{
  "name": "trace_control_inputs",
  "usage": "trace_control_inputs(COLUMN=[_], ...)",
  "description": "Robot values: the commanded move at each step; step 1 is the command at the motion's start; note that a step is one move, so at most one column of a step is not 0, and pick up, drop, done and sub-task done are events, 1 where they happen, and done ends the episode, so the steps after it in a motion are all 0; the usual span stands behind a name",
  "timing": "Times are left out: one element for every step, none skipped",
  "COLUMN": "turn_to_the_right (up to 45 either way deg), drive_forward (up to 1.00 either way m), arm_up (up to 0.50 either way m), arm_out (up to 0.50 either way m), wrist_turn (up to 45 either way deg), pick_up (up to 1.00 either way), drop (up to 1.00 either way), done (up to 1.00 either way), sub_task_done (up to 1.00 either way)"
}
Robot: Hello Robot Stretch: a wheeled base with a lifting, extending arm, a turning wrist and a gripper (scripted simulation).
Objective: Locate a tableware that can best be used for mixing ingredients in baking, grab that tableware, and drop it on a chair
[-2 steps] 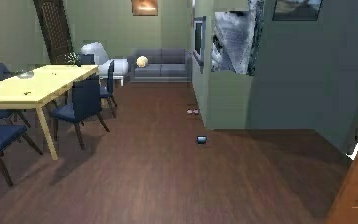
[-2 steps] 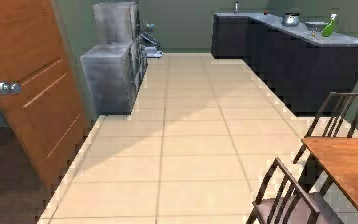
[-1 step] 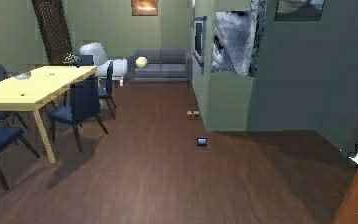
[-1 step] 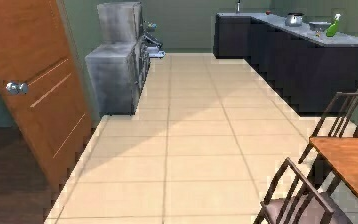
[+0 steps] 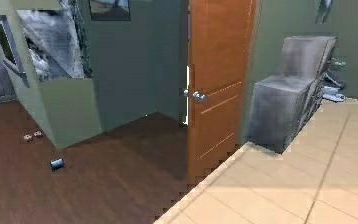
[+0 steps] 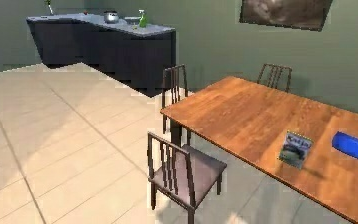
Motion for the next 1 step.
trace_control_inputs(turn_to_the_right=[45.0], drive_forward=[0.00], arm_up=[0.00], arm_out=[0.00], wrist_turn=[0.0], pick_up=[0.00], drop=[0.00], done=[0.00], sub_task_done=[0.00])
